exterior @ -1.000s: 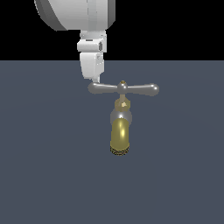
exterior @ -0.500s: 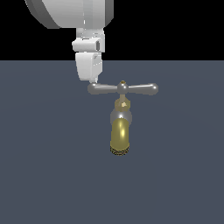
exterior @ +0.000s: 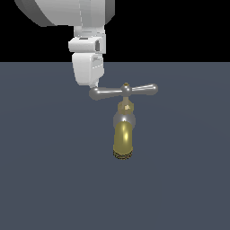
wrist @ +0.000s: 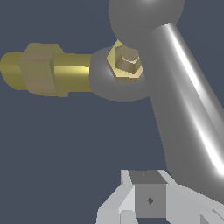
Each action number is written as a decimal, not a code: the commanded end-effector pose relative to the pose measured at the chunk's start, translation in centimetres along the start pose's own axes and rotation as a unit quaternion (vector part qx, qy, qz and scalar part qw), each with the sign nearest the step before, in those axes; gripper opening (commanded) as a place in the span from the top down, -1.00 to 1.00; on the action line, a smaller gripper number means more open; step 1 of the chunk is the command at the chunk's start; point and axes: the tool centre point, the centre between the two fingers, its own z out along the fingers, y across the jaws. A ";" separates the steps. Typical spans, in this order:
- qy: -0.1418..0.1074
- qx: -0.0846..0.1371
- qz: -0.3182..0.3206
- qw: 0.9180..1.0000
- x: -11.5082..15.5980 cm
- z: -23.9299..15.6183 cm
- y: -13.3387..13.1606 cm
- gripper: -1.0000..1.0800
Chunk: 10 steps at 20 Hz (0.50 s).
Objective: Turn on the faucet by rotating a designated handle.
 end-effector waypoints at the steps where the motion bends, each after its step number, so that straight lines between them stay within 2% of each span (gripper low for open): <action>1: 0.001 -0.003 -0.002 1.000 -0.3 0.0 1.2 1.00; 7: 0.001 -0.003 -0.002 1.000 -0.5 0.0 3.2 1.00; 10: 0.000 -0.001 0.001 1.000 0.0 -0.1 2.8 1.00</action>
